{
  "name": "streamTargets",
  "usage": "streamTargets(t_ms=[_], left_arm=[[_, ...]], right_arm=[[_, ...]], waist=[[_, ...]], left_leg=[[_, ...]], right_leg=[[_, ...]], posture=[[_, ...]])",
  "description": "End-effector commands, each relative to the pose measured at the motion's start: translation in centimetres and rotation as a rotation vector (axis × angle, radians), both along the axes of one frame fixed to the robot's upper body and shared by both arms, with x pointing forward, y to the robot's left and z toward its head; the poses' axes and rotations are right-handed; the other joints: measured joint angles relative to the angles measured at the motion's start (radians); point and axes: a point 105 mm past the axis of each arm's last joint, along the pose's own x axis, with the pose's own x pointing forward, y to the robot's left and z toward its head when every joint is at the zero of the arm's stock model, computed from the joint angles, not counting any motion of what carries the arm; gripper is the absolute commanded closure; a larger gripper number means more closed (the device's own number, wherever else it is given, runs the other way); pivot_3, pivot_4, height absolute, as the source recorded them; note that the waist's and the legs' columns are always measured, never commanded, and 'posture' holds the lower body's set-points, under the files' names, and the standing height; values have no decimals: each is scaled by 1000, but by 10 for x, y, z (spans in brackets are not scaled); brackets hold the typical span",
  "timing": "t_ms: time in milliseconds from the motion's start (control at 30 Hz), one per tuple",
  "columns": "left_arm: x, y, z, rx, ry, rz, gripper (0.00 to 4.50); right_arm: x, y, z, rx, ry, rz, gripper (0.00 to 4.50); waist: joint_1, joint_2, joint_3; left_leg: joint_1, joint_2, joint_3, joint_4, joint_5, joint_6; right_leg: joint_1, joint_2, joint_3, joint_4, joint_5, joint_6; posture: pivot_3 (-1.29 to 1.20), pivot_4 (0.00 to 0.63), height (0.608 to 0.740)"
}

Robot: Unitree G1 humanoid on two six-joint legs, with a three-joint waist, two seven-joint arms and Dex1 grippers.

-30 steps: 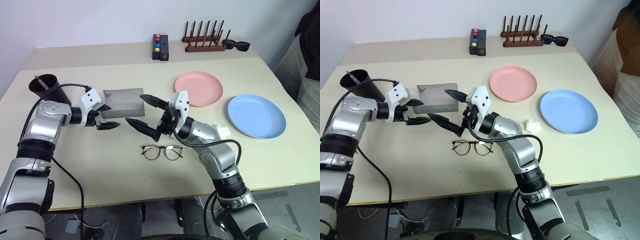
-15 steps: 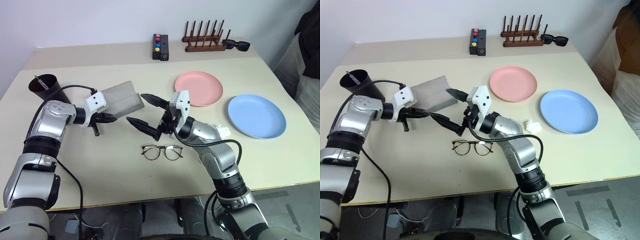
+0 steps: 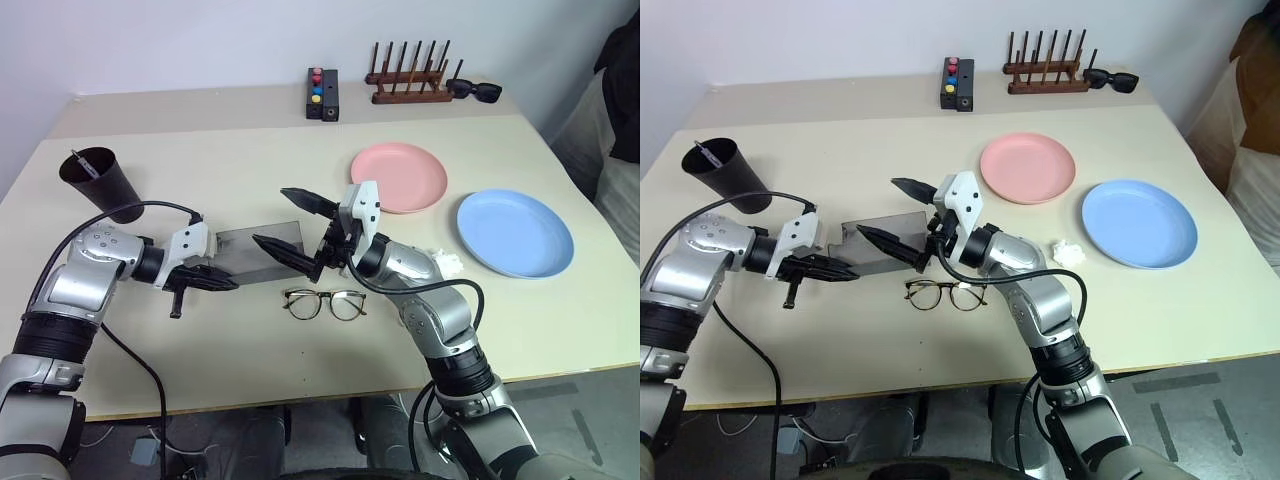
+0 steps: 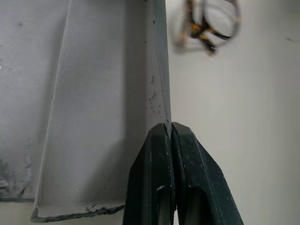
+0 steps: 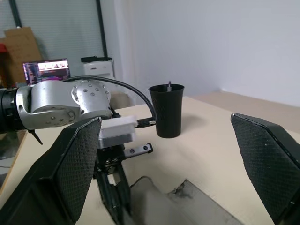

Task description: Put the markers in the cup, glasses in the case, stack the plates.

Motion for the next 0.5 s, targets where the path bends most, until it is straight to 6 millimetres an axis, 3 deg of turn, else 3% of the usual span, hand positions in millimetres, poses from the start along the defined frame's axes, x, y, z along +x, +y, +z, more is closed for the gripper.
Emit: streamTargets(t_ms=[33, 200, 300, 333, 500], left_arm=[[-3, -3, 6, 33, -25, -47, 4461], [1, -3, 4, 52, -29, -33, 4461], [3, -2, 4, 53, -39, -26, 3671], [3, -3, 5, 48, -46, -22, 3209], [10, -2, 22, -16, -92, 16, 3209]], right_arm=[[-4, 3, 10, 27, -32, 19, 0], [-4, 3, 10, 29, -32, 18, 0], [-5, 3, 10, 29, -33, 15, 0], [-4, 2, 9, 27, -34, 13, 0], [-2, -9, 3, -57, -61, 1, 0]], waist=[[4, 0, 0], [5, 0, 0], [5, 0, 0], [5, 0, 0], [6, 0, 0]], left_leg=[[0, 0, 0, 0, 0, 0], [0, 0, 0, 0, 0, 0], [0, 0, 0, 0, 0, 0], [0, 0, 0, 0, 0, 0], [0, 0, 0, 0, 0, 0]], right_leg=[[0, 0, 0, 0, 0, 0], [0, 0, 0, 0, 0, 0], [0, 0, 0, 0, 0, 0], [0, 0, 0, 0, 0, 0], [0, 0, 0, 0, 0, 0]], posture=[[0, 150, 739], [0, 150, 739], [0, 150, 739], [0, 150, 739], [0, 150, 739]])
